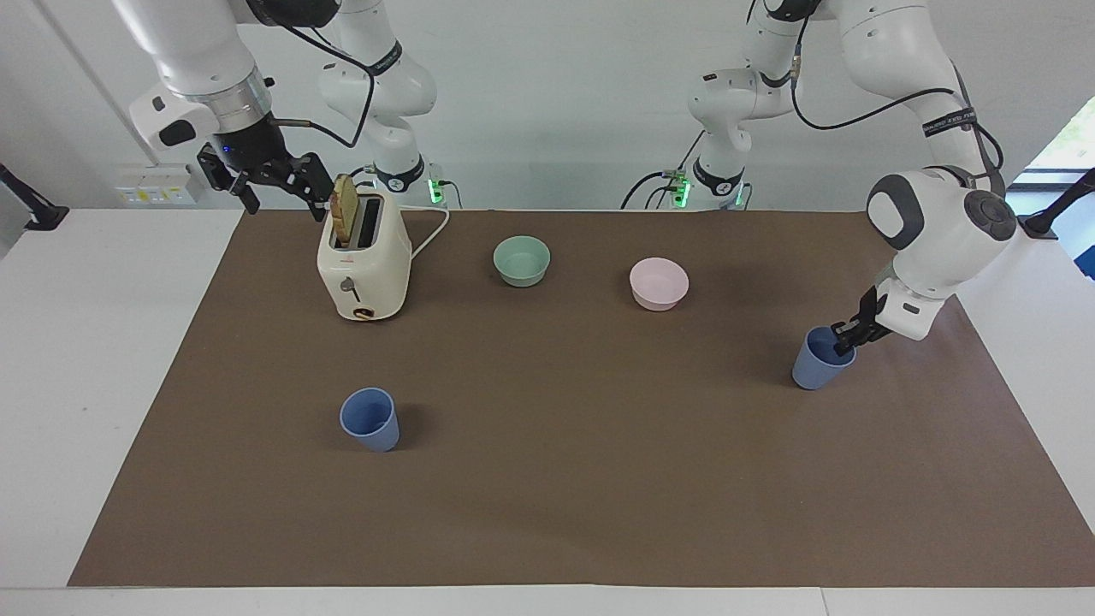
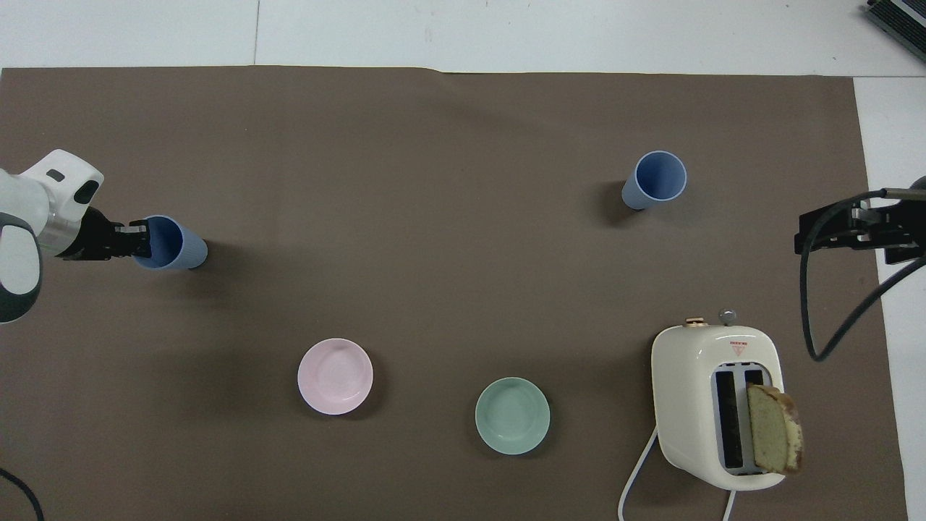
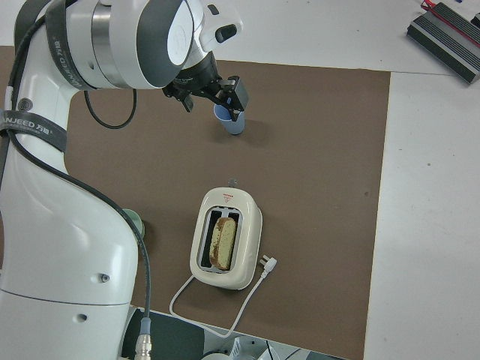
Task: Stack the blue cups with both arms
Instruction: 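Reach the left gripper to the nearby blue cup and grasp it, then carry the blue cup with the left gripper toward the table center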
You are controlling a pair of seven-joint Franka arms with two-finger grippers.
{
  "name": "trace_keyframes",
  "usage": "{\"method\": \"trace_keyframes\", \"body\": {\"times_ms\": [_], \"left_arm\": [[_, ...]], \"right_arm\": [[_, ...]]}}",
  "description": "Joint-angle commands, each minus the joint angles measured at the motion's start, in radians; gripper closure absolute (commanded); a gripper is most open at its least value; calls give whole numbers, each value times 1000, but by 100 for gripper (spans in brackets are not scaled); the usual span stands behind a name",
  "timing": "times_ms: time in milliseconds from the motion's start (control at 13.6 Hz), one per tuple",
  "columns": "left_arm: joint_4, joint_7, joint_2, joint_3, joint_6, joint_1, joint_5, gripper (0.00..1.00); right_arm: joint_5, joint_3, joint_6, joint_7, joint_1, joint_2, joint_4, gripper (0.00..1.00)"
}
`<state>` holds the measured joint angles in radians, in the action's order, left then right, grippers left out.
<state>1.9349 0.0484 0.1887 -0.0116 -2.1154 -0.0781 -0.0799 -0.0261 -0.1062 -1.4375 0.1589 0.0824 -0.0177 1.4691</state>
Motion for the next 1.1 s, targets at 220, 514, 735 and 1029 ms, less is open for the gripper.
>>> {"method": "trace_keyframes", "body": {"times_ms": [220, 514, 735, 1029], "left_arm": [[-164, 147, 9, 2, 143, 82, -8, 100], [-231, 377, 31, 2, 193, 251, -6, 100], [-234, 505, 31, 2, 186, 360, -6, 100], [-234, 625, 61, 2, 108, 474, -6, 100]], "right_arm": [[5, -6, -18, -25, 13, 19, 23, 0], [5, -6, -18, -27, 13, 19, 23, 0], [5, -6, -18, -27, 13, 19, 23, 0], [5, -4, -18, -27, 13, 19, 25, 0]]}}
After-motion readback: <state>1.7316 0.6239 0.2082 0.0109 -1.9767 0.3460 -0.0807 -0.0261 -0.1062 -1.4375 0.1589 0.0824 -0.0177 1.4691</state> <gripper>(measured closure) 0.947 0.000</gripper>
